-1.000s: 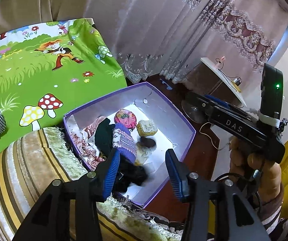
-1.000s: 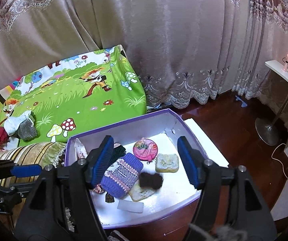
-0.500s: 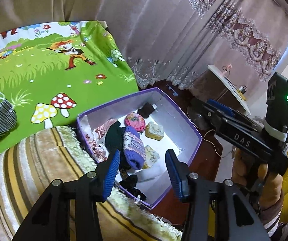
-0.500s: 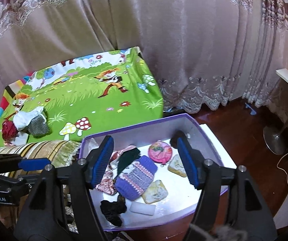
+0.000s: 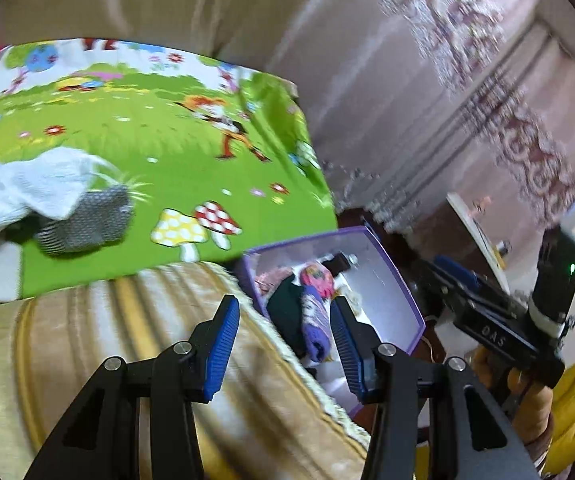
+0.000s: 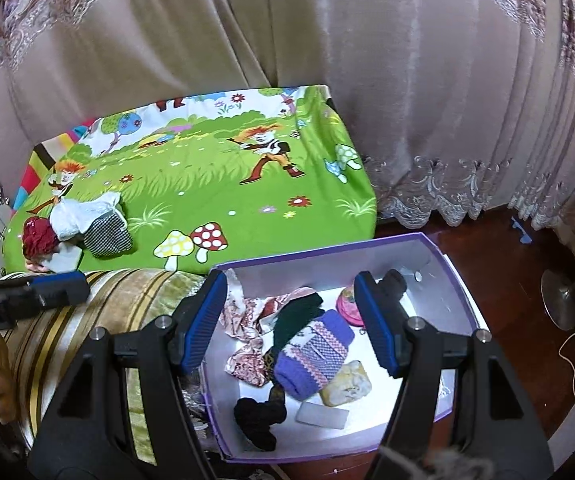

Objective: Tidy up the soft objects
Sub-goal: 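Move both open tools back toward the pile of soft items, then grasp the red fuzzy knit with the left tool while the right tool grasps the light blue towel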

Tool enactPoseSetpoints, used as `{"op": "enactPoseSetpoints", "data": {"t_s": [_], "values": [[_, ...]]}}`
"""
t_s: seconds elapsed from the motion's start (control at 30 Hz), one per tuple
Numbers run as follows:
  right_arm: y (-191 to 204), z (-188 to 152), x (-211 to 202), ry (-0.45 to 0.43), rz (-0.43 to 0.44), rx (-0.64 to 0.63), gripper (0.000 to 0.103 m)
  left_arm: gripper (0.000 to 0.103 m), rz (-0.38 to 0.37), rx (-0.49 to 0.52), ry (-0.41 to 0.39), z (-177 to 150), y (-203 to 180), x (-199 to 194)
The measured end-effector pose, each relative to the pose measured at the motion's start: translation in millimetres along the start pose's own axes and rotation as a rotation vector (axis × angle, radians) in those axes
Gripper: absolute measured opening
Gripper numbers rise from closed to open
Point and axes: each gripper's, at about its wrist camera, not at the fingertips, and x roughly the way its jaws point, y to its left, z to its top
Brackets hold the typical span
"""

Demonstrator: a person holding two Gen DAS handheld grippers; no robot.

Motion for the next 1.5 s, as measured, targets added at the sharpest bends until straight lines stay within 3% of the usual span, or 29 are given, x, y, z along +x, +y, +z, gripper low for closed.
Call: {"op": "enactPoseSetpoints", "data": {"t_s": [0.43,0.8,1.0,1.3,1.4,1.5], "values": [[46.7,10.6,7.7,0.012,0.069,-0.091,0.070,0.049,0.103,-0.218,-0.134,-4.4,87.5,-59.9],[98.1,18.0,25.4,0.034,0.150,-0.185,0.070,0.049,0.201,-0.489,-0.249,-11.0,175.9,-109.6],[124.7,23.6,35.7,0.042,0.196,-0.238,0.070,0.049,0.202,-0.604,-0.265,-11.5,213.3,-121.2],[158.5,31.7,54.5,0.071,0.276,-0.287,0.070,0.049,0.139,-0.767,-0.259,2.9,255.8,-117.7],[169.1,34.6,59.1,0.067,0.295,-0.308,0.070,0.058,0.155,-0.811,-0.260,9.5,268.0,-115.2],[178.6,37.2,62.9,0.066,0.310,-0.330,0.070,0.060,0.176,-0.826,-0.245,16.1,277.0,-110.1]]}}
